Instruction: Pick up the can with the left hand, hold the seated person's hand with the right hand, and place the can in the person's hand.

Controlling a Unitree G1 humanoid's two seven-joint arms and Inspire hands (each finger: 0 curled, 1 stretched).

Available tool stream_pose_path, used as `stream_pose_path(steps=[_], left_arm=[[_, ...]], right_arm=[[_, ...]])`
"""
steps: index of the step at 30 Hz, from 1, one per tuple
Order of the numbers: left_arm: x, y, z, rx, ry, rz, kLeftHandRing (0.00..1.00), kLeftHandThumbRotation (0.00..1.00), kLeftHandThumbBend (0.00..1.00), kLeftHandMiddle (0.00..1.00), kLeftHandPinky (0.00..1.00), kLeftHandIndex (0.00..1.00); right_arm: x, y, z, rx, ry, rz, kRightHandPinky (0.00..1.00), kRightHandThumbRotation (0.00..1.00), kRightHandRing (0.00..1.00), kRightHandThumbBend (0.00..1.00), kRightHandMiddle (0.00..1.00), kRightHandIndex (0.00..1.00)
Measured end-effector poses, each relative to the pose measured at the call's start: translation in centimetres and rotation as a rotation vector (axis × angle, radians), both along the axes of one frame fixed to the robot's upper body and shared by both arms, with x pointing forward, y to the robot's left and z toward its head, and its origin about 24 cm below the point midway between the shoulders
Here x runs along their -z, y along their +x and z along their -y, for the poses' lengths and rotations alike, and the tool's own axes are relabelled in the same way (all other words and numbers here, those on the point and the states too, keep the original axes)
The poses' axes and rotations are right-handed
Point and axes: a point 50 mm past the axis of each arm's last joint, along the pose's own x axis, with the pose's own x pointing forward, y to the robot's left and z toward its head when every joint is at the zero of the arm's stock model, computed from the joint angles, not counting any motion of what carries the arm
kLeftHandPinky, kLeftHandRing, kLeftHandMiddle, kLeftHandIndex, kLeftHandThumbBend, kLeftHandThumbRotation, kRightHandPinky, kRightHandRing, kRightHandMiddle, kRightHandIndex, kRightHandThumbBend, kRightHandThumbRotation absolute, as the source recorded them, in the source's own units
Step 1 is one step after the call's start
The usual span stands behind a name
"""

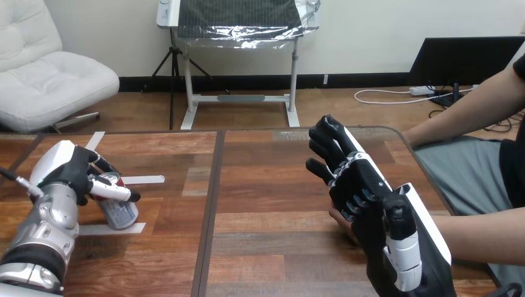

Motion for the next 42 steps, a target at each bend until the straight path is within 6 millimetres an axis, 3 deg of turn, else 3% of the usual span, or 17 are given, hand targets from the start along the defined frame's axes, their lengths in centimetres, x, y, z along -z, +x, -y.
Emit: stream_pose_path(steps=[42], left_arm=[[-1.3,1.0,1.4,0.116,0.050,0.068,0.41,0.00,0.77,0.46,0.37,0.47]], right_arm=[[0.0,0.0,-0.1,0.000,-0.014,0.001,0.96,1.00,0.98,0.75,0.96,0.97]])
